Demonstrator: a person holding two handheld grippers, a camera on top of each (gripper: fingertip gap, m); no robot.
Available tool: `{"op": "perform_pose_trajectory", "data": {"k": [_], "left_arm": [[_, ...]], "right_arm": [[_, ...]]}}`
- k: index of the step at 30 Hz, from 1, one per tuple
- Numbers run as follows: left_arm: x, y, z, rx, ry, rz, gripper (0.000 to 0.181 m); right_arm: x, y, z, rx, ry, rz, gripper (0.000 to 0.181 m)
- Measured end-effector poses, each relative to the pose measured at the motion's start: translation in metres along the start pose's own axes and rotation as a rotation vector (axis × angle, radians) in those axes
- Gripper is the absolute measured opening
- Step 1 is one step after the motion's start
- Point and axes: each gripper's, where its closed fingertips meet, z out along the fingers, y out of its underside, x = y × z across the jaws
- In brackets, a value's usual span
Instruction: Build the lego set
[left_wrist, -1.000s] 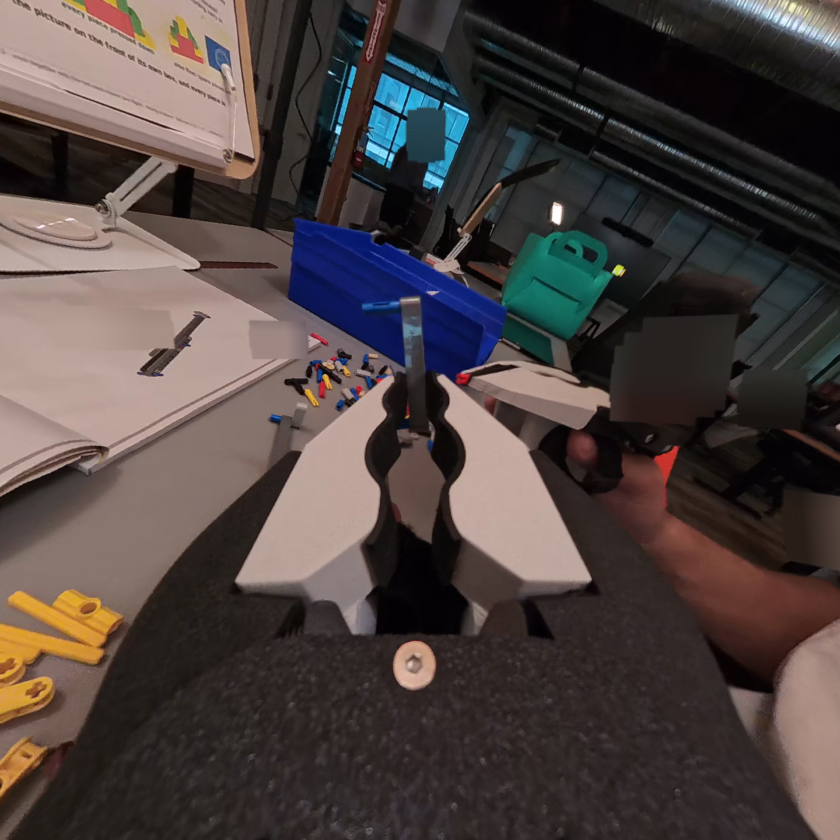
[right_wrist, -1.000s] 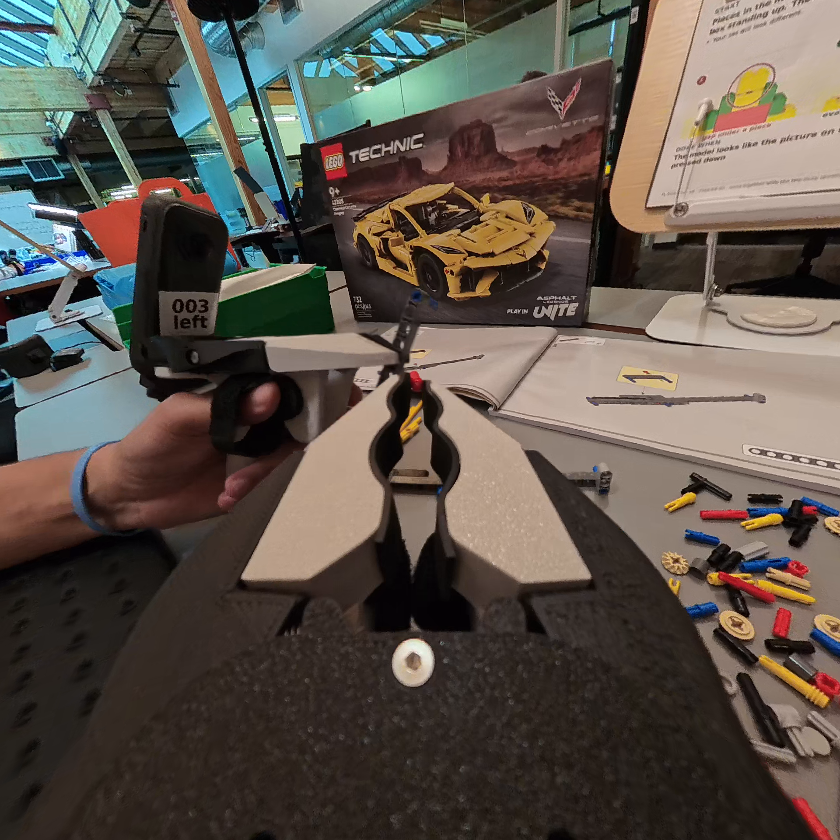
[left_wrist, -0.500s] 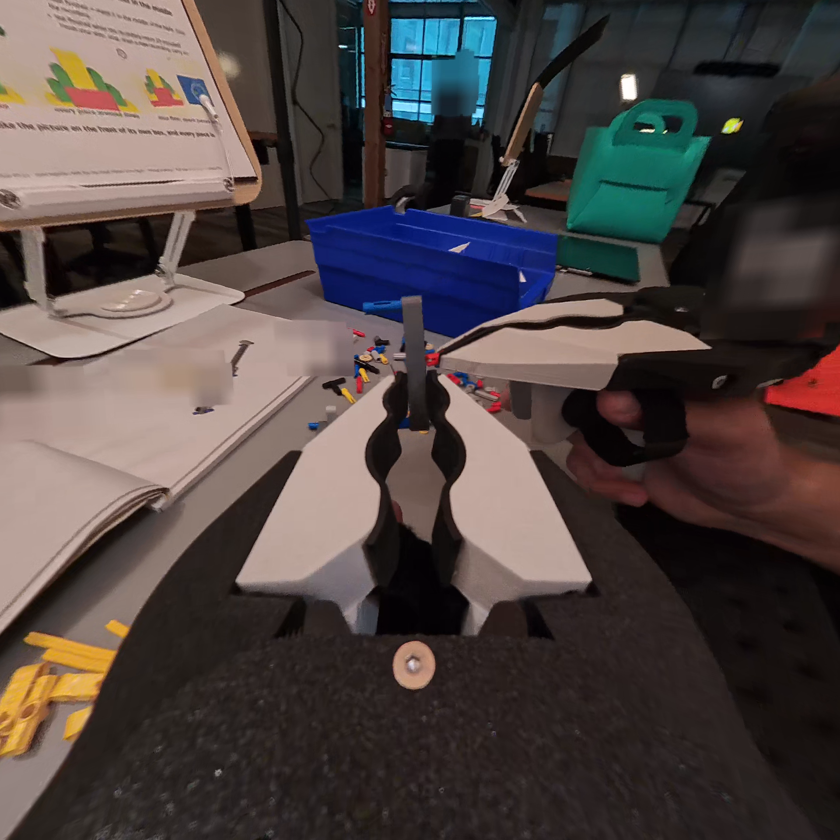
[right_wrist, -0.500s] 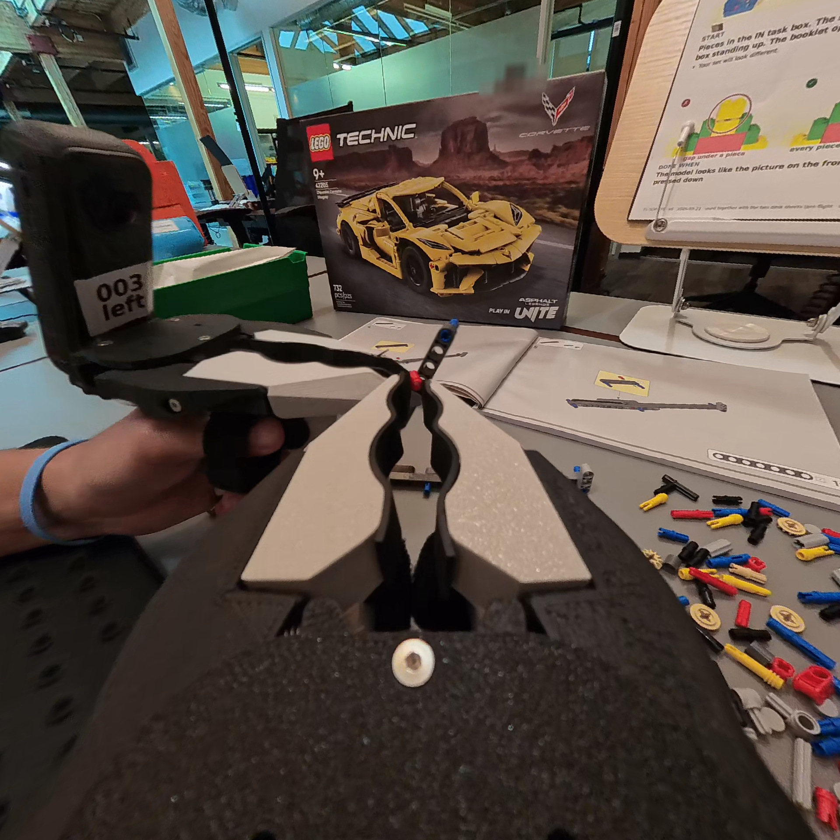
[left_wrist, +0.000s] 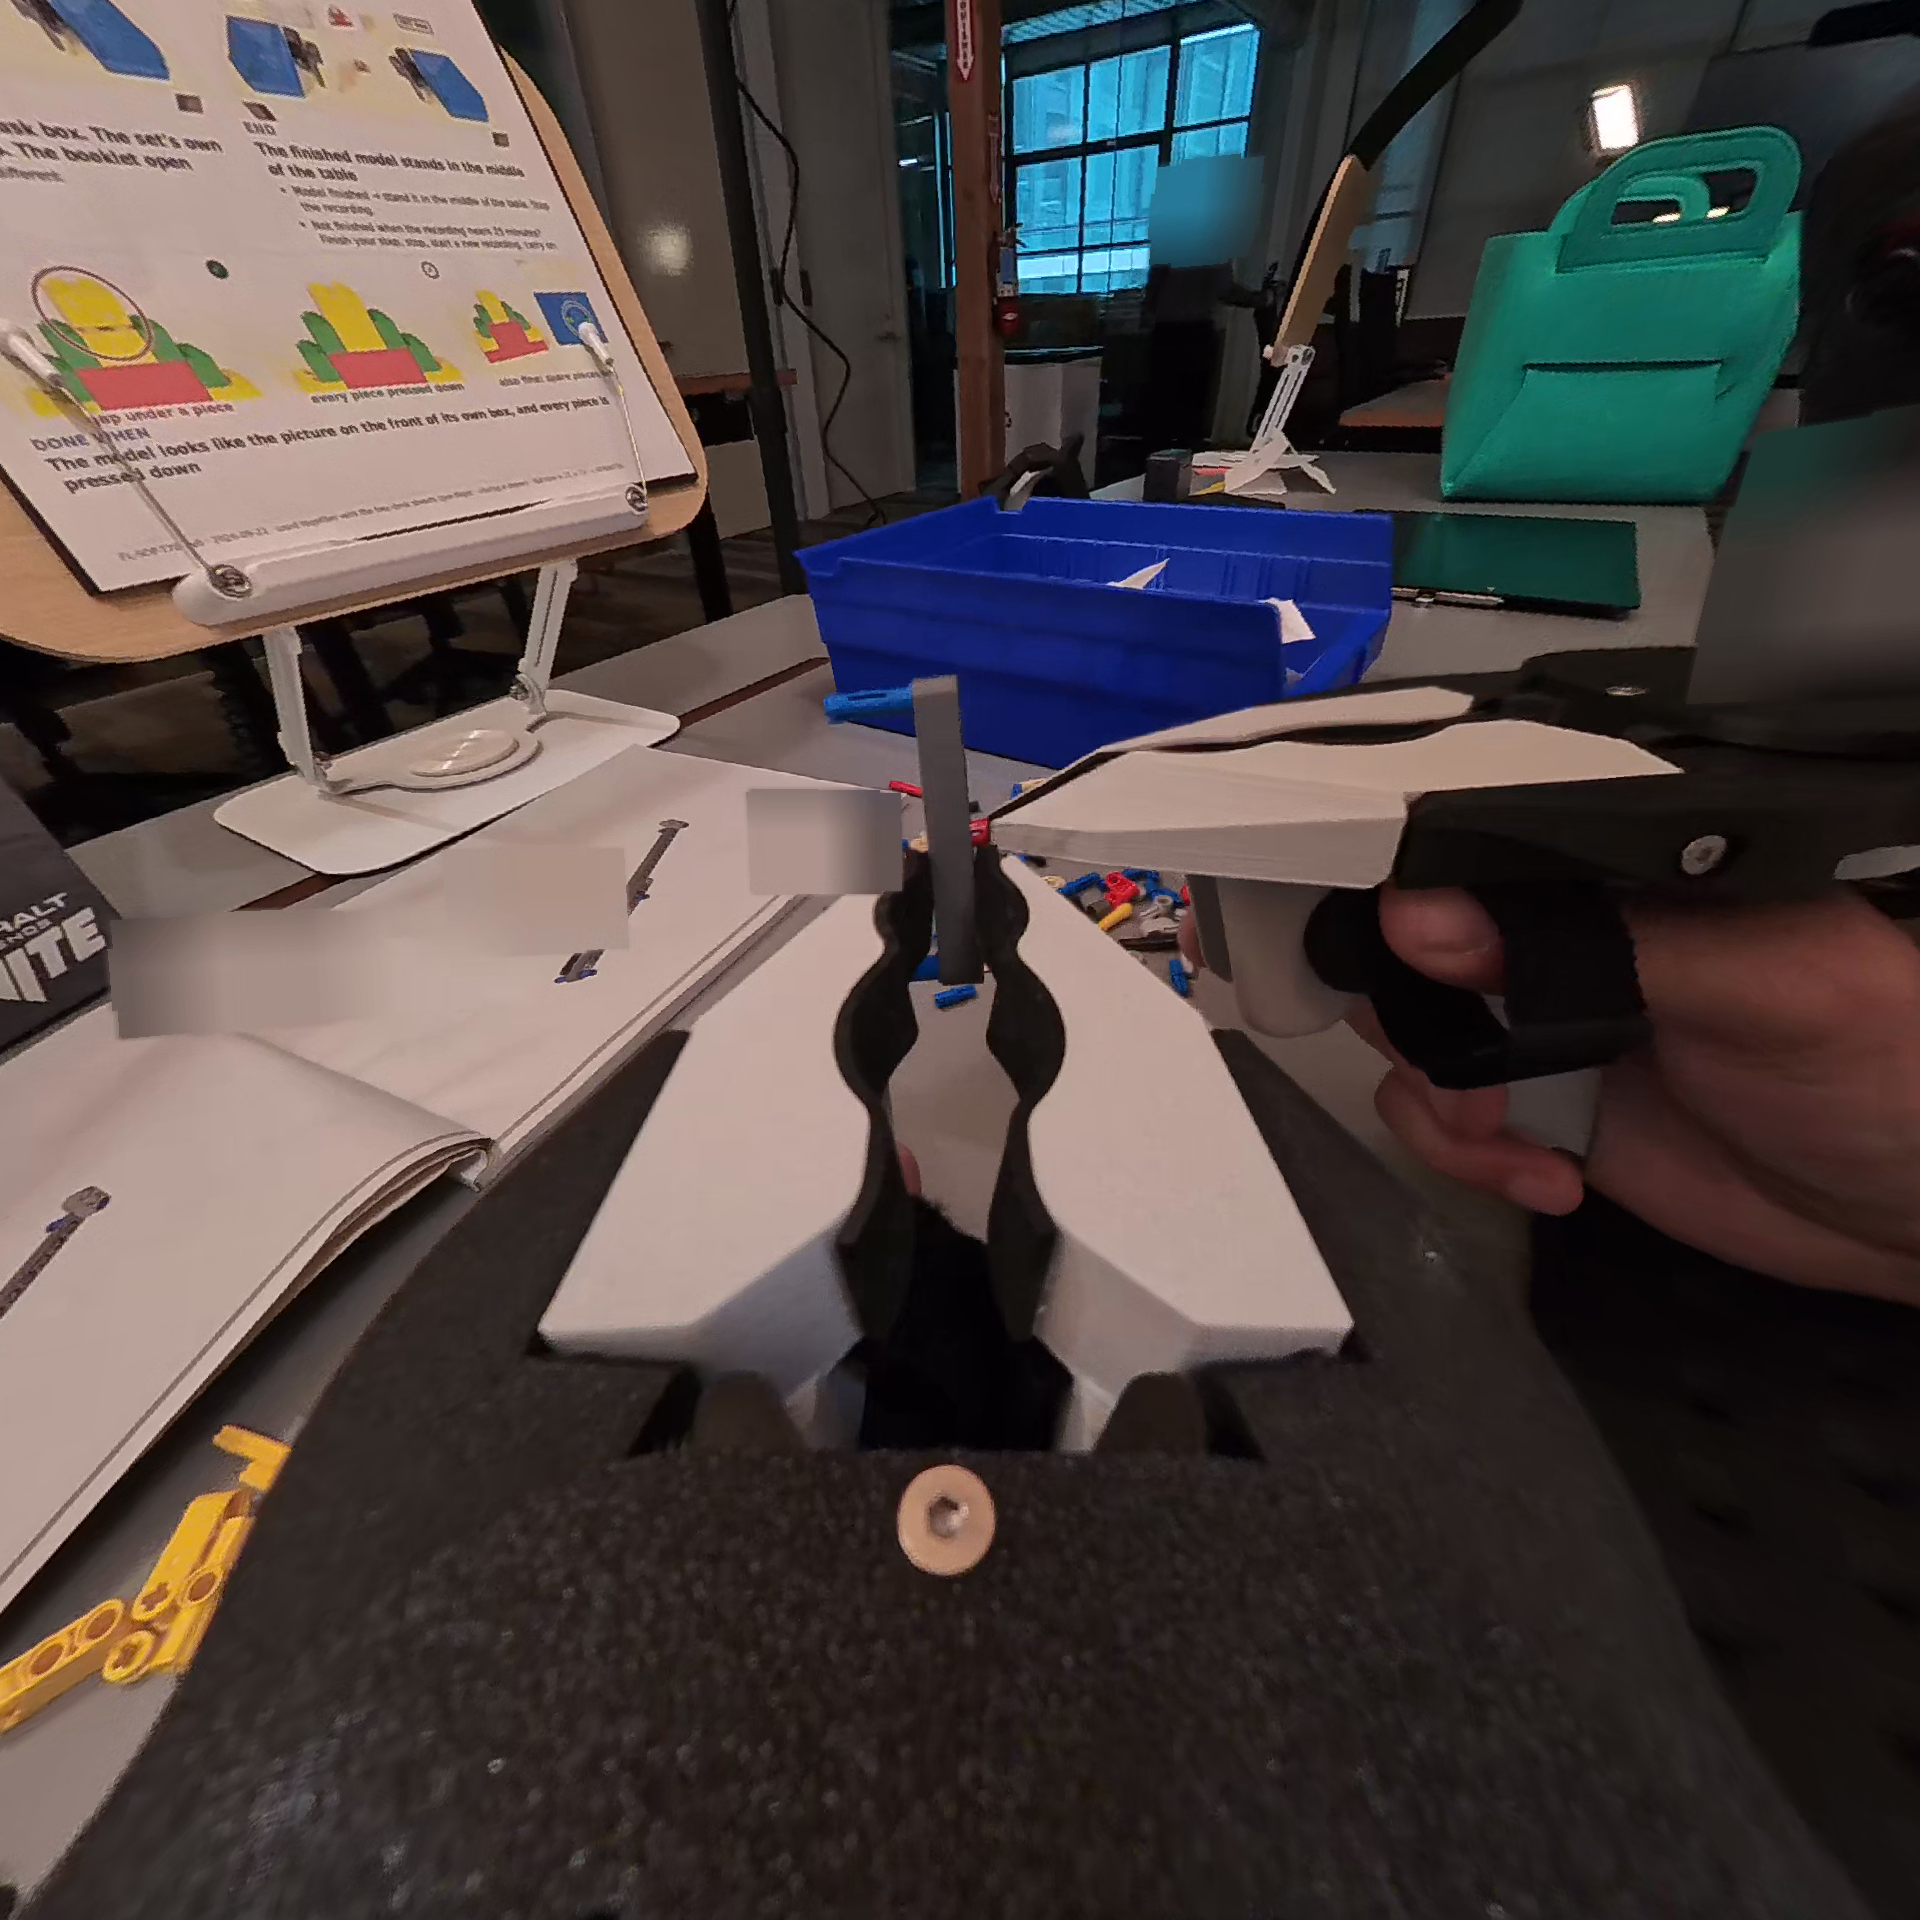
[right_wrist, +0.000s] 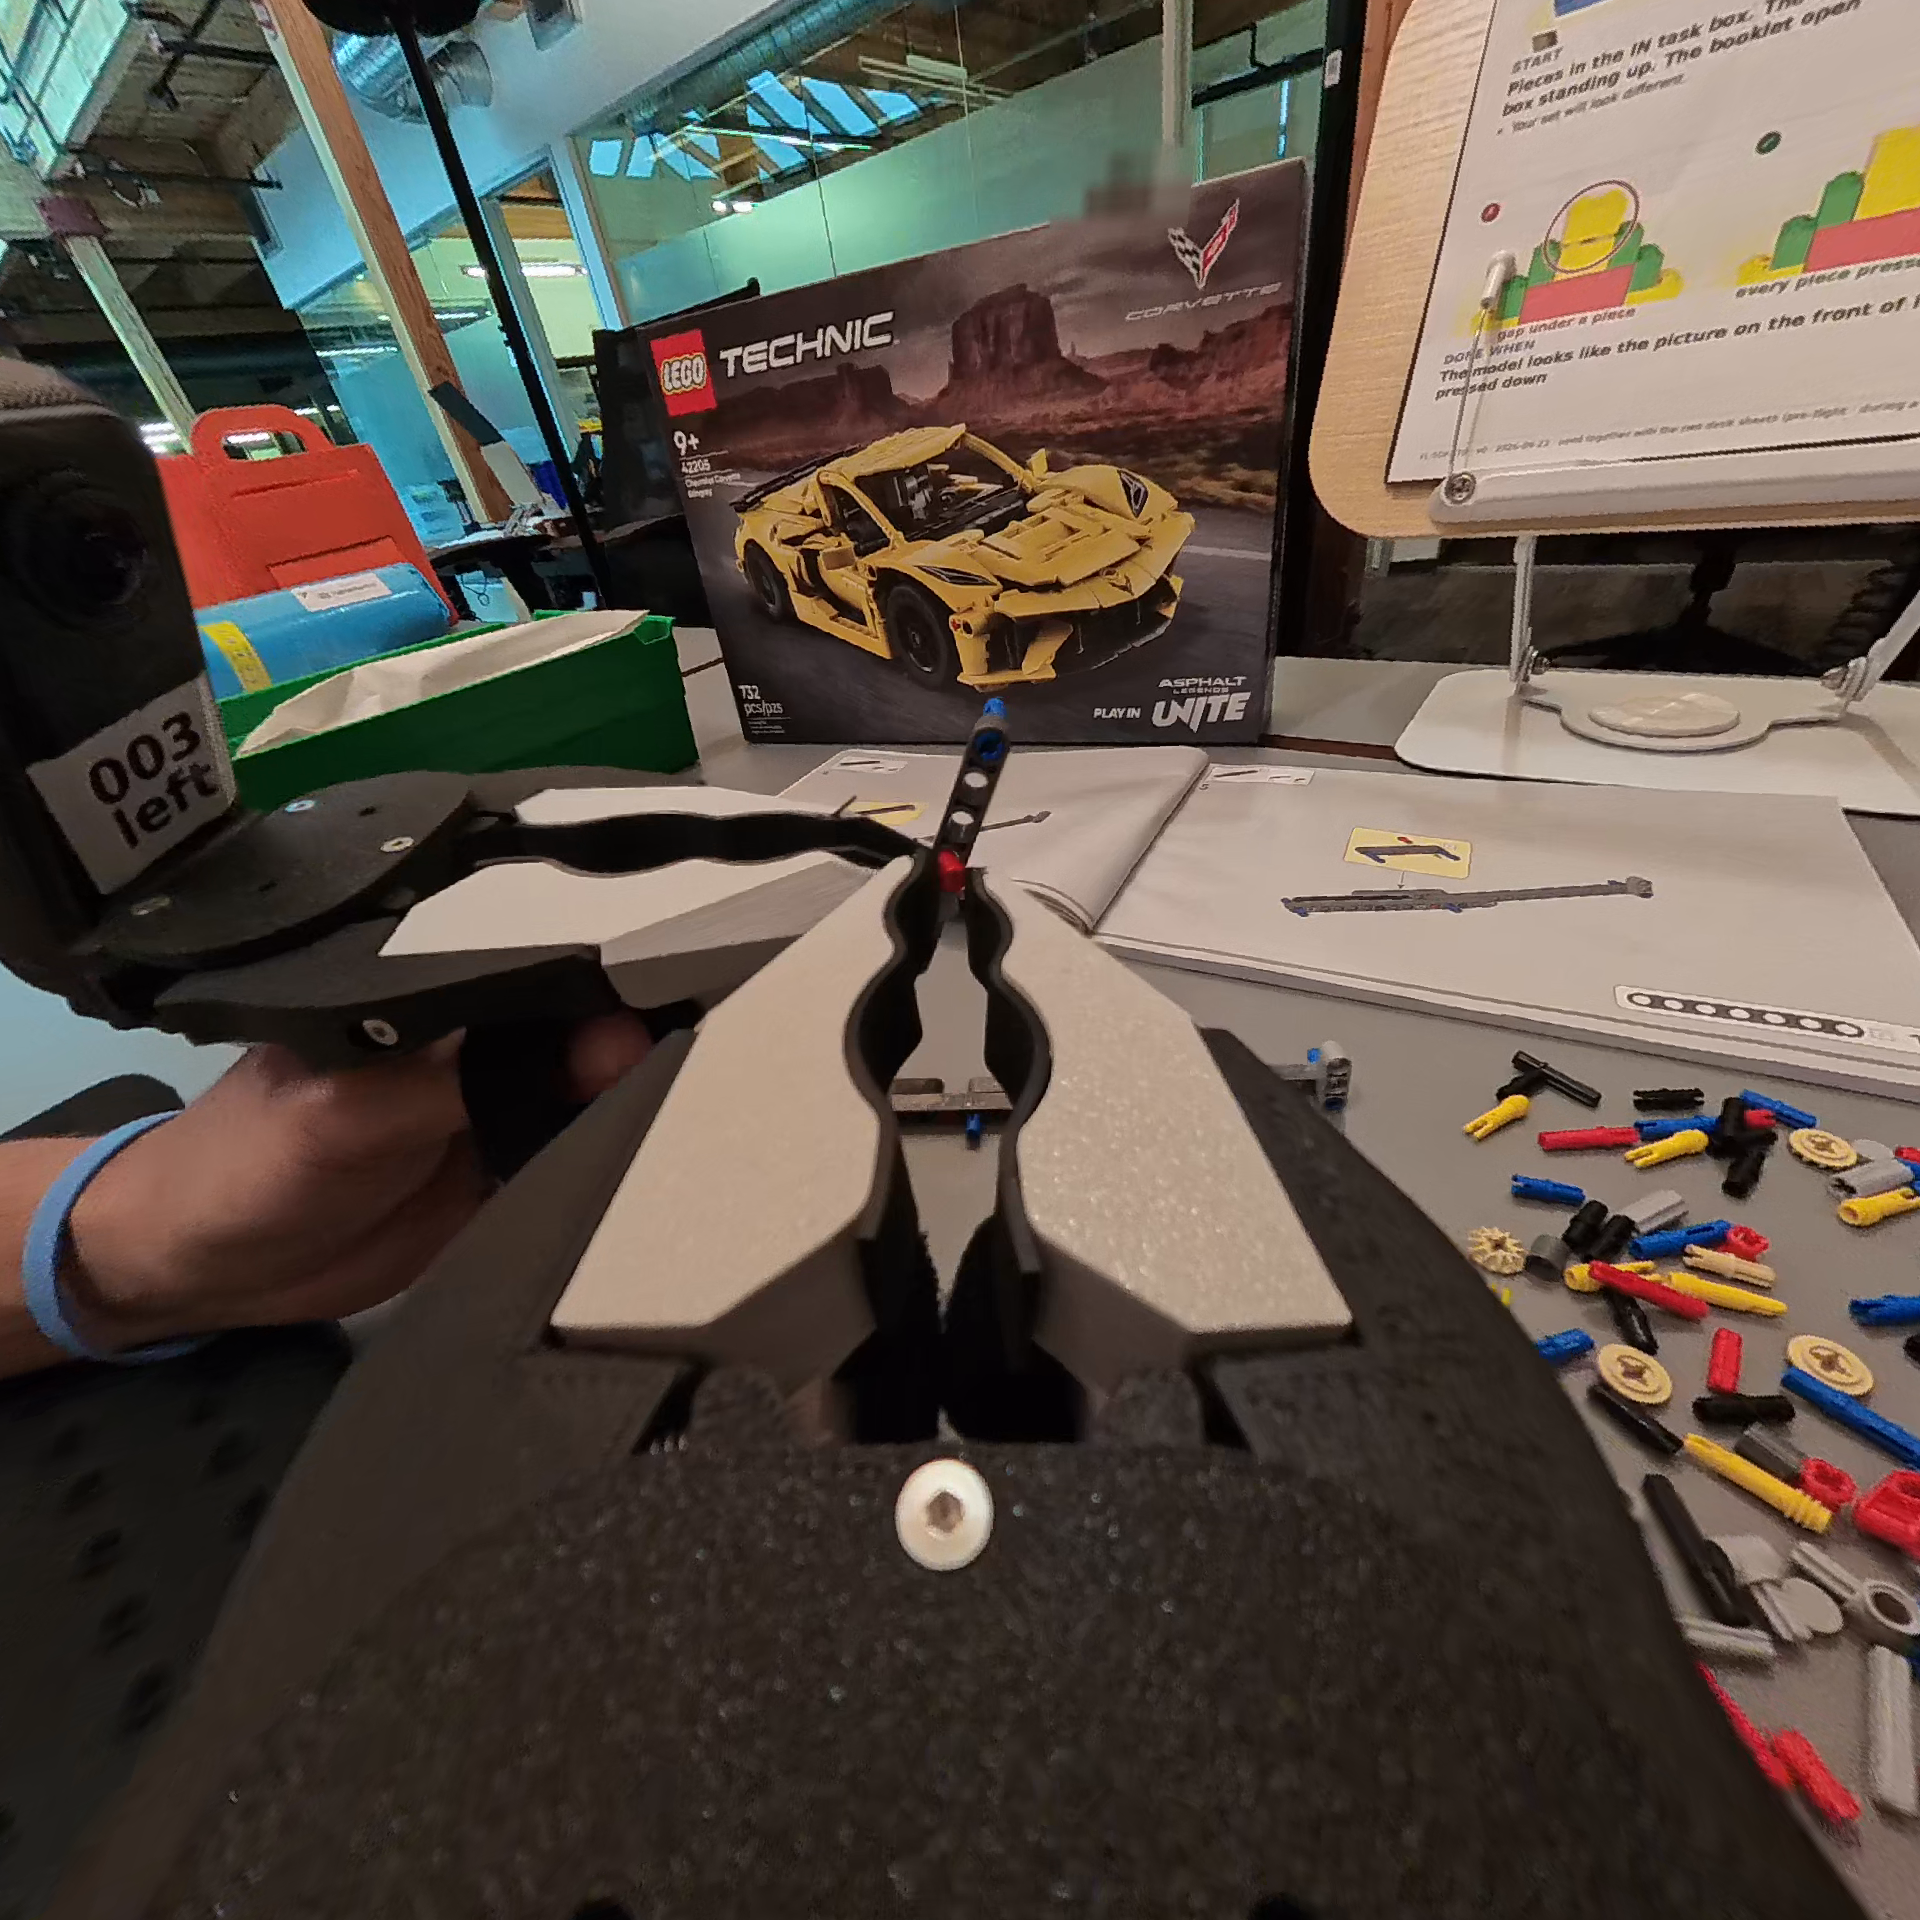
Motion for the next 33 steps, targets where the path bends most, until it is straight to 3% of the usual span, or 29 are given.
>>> {"op": "perform_pose_trajectory", "data": {"k": [11,18,26,33], "left_arm": [[-0.002,0.001,0.001,-0.009,-0.062,0.050,0.006],[-0.005,-0.002,0.001,-0.010,-0.154,0.168,0.006],[-0.004,-0.007,-0.001,-0.004,-0.200,0.272,0.006],[-0.001,-0.010,-0.001,0.026,-0.096,0.090,0.006]], "right_arm": [[0.000,0.000,0.001,0.019,-0.039,0.114,0.004],[-0.002,-0.002,0.002,0.067,-0.110,0.313,0.004],[-0.001,-0.006,0.000,0.074,-0.008,0.105,0.004],[-0.001,-0.009,-0.001,0.073,0.075,-0.093,0.004]]}}
